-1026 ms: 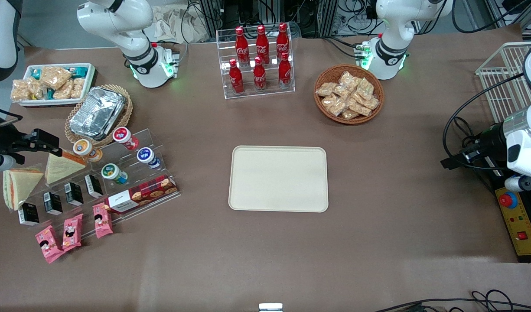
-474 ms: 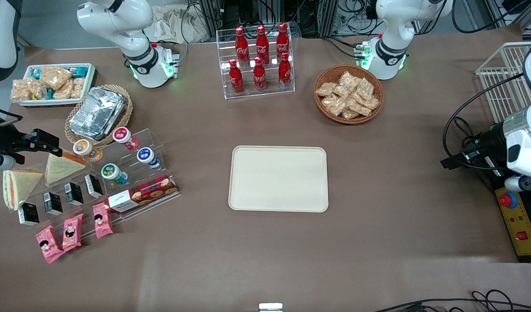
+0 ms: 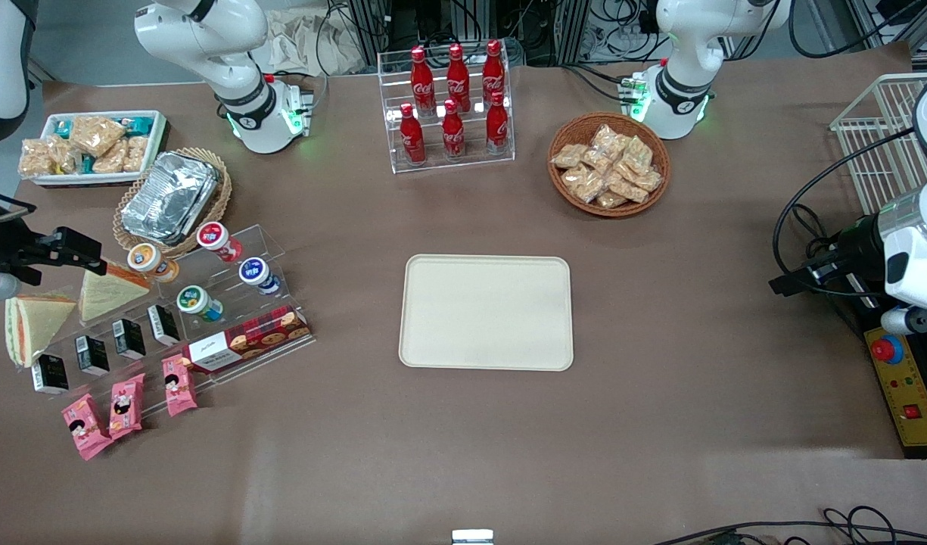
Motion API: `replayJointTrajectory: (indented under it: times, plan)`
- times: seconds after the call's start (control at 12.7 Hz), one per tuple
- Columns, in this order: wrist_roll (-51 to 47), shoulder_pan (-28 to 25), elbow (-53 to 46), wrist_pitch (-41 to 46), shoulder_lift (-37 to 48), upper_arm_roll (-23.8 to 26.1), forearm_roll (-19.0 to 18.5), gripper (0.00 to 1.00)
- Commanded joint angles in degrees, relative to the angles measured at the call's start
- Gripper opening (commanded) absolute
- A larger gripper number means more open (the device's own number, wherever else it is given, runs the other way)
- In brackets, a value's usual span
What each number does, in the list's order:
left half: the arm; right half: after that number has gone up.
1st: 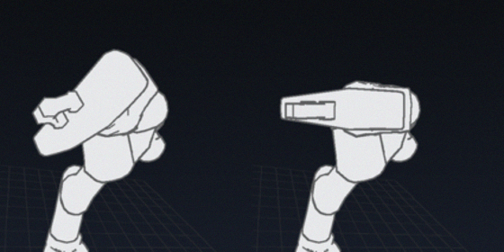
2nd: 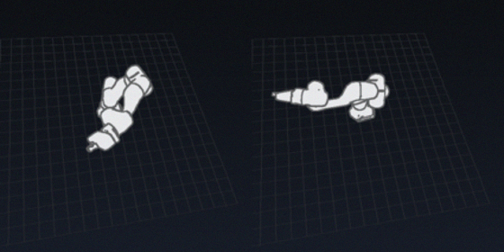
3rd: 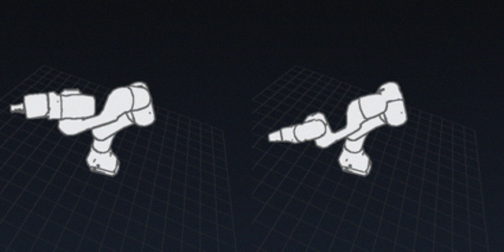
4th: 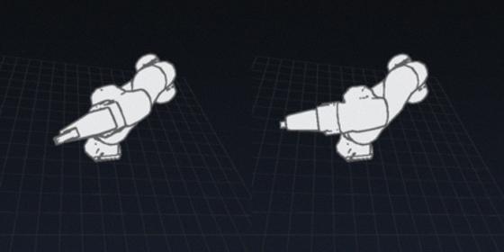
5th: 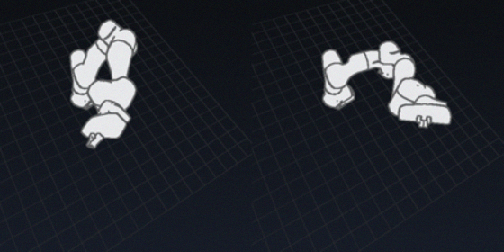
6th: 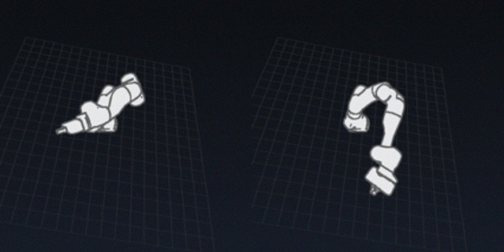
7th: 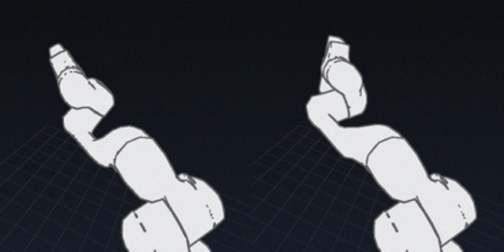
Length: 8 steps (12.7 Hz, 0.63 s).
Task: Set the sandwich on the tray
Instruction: 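Move the right gripper over the wrapped triangle sandwiches on the rack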
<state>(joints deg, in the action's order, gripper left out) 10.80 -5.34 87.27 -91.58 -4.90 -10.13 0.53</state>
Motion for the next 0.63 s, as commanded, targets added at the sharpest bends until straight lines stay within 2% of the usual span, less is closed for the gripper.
replayJointTrajectory:
  times: [0.0,0.32,0.55]
  plan:
    - [-0.52,0.68,-0.61,-0.09,0.07,-0.42,-0.18,0.99]
    - [-1.58,1.12,-0.61,-0.18,0.59,-2.17,-0.26,0.99]
    - [-1.49,3.83,-0.61,-0.27,0.60,-3.41,-0.18,0.99]
